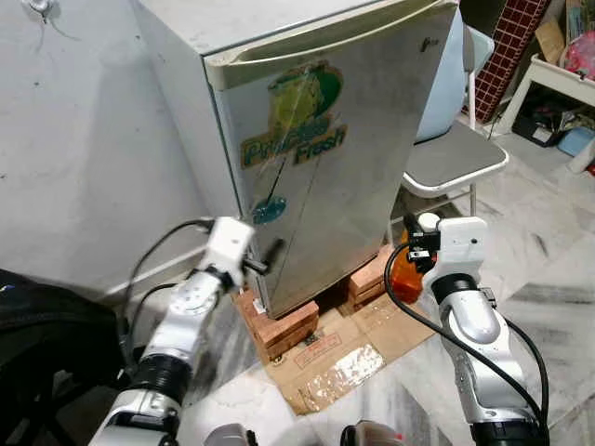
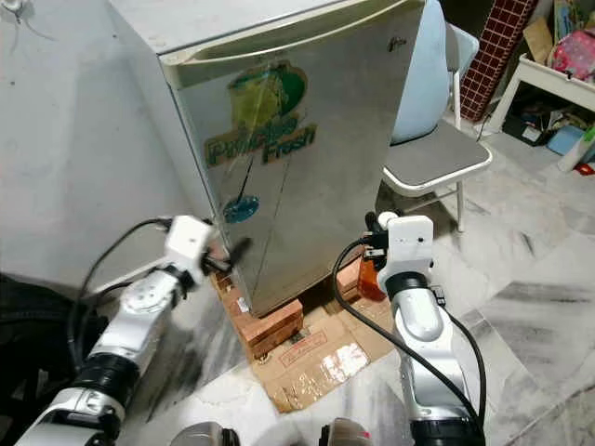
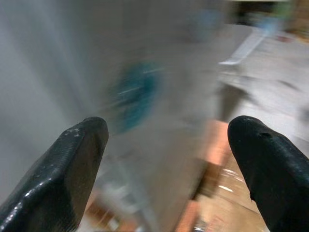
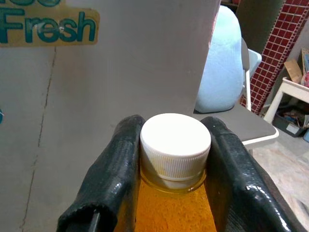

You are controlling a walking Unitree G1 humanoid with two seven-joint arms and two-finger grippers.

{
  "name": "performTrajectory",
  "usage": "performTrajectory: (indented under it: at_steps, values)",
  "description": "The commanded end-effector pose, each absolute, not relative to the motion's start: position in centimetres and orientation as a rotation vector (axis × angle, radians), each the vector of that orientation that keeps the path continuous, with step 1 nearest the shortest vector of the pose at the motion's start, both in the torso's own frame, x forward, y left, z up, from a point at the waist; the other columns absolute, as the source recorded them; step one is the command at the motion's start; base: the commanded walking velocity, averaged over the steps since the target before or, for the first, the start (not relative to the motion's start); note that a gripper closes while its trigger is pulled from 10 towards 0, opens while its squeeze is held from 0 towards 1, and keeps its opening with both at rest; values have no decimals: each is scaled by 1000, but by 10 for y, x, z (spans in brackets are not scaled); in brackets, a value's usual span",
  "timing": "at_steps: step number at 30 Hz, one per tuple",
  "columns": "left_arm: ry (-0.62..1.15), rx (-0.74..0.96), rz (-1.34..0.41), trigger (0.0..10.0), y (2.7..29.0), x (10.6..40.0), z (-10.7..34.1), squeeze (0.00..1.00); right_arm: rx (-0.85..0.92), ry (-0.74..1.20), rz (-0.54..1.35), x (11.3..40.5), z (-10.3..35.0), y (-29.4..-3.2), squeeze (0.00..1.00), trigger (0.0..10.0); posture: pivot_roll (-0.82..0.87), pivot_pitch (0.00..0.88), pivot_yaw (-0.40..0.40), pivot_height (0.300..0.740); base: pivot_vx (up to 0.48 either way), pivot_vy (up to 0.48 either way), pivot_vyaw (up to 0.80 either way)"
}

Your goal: Restocking fridge

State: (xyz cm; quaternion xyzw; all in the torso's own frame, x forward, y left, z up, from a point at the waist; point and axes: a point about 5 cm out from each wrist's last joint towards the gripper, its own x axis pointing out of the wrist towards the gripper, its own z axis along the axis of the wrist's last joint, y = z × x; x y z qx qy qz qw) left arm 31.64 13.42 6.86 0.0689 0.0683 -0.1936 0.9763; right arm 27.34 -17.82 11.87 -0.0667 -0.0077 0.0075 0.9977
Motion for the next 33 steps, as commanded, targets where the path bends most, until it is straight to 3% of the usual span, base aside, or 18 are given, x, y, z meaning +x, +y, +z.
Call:
performTrajectory:
  at_steps: [1, 9, 18, 26, 33]
  values:
    - [165, 116, -323, 10000, 145, 316, 65, 0, -128, -47, 23, 275, 124, -176, 0, 10000, -68, 0, 38, 740, 0, 0, 0]
    - [173, 90, -151, 10000, 159, 340, 74, 0, -125, -55, 53, 285, 126, -171, 0, 10000, -71, 0, 15, 740, 0, 0, 0]
    - [250, 107, -309, 10000, 108, 352, 74, 0, -126, -47, 57, 285, 121, -171, 0, 10000, -94, 0, 23, 740, 0, 0, 0]
    - [266, 134, -367, 10000, 83, 354, 76, 0, -126, -46, 49, 280, 119, -172, 0, 10000, -111, 0, 28, 740, 0, 0, 0]
    - [202, 110, -216, 10000, 104, 362, 86, 0, -126, -48, 36, 281, 119, -175, 0, 10000, -108, 0, 34, 740, 0, 0, 0]
